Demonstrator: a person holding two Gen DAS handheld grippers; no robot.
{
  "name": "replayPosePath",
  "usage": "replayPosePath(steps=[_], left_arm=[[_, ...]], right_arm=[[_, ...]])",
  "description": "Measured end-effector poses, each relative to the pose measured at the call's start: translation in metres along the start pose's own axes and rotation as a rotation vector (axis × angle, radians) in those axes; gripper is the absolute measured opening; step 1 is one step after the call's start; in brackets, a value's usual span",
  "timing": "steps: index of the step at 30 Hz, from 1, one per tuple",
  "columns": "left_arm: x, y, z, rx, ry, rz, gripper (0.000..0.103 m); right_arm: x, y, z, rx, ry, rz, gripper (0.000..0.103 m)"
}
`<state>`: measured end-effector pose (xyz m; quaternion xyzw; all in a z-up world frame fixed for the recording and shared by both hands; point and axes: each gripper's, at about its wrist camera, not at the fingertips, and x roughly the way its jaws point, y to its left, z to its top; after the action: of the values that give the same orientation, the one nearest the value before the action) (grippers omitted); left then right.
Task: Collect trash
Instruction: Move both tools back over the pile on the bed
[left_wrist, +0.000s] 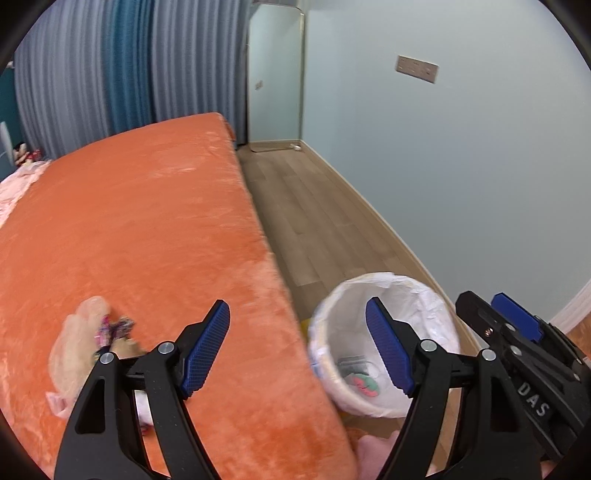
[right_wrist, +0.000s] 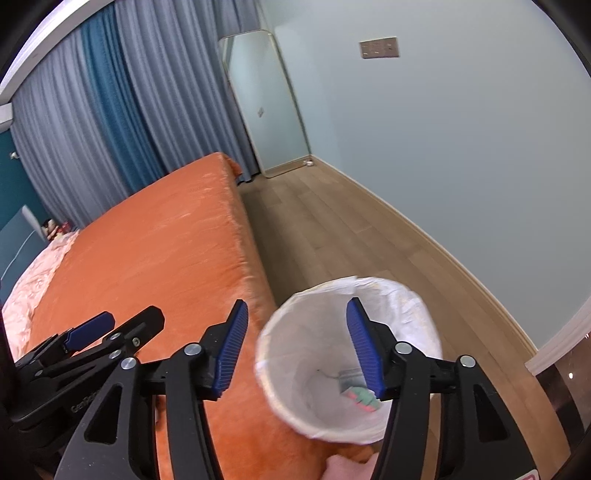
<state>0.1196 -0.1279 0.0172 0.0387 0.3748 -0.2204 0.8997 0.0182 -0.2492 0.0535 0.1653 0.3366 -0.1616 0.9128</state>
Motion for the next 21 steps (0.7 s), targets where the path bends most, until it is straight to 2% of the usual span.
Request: replayPosePath(steps=[11,13,18,21], left_arm=[[-0.035,0.098,-0.031,-0.118,-0.002,0.116,0.076],[-0.039,0.121,-0.044,-0.143,0.003,0.152,0.081],[-0.043,0.173,-0.075,-0.182,0.033,0.23,0.082],[-0.043,0.21,-0.096,-0.242,0.067,0.262,0.082]], right_arm=[[-0.003,0.091,-0.037,-0.105,0.047,0.091,0.06],[-0.001,0.108,-0.048,-0.12,0.068,0.112,0.06],[0.005,0.147,-0.075,-0.175,0.111,0.139,0.06],[0.012,0.167,-0.09,-0.199,0.142,0.157,0.06]])
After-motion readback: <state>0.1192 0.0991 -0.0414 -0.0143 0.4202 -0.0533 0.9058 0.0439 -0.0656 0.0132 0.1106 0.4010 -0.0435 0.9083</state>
